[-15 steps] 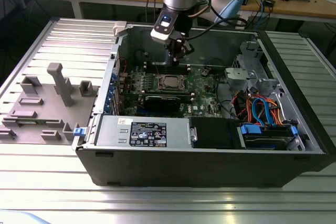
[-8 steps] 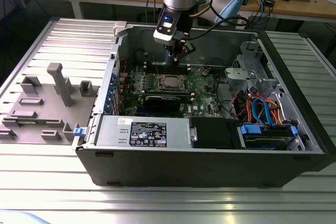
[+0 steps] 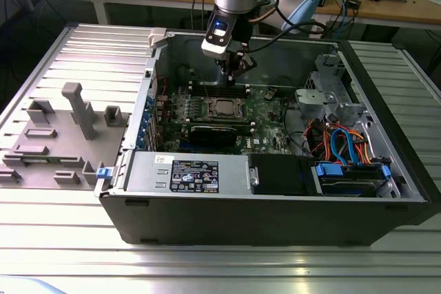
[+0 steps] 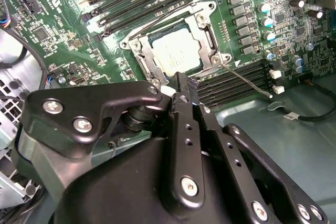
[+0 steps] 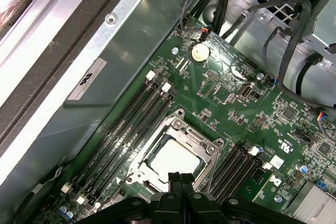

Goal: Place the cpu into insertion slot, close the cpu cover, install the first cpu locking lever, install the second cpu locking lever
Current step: 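Install the first cpu locking lever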

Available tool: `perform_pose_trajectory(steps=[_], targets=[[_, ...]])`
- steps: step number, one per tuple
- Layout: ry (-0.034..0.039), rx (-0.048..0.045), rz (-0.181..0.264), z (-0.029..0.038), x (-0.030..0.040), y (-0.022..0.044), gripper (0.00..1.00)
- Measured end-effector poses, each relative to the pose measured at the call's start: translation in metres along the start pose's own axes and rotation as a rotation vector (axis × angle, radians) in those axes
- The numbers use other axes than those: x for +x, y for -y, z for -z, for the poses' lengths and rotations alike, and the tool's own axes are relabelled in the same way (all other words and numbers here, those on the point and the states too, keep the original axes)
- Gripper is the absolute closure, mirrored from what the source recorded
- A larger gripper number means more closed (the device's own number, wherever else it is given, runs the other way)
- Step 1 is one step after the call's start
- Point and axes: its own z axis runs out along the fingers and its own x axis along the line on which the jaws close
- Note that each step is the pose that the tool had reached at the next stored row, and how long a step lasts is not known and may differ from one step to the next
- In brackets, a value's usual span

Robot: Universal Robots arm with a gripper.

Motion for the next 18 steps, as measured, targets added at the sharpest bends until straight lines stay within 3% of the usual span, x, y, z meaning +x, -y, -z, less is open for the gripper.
perform_pose_trajectory(steps=[5,12,18], targets=[[-0.0002,-0.0005,0.014,0.0000,0.0000,0.0000,0.89],[-0.0019,-0.0044,0.153,0.0000,0.0001,0.0005,0.89],[-0.0020,-0.0047,0.160,0.0000,0.0000,0.0005,0.89]])
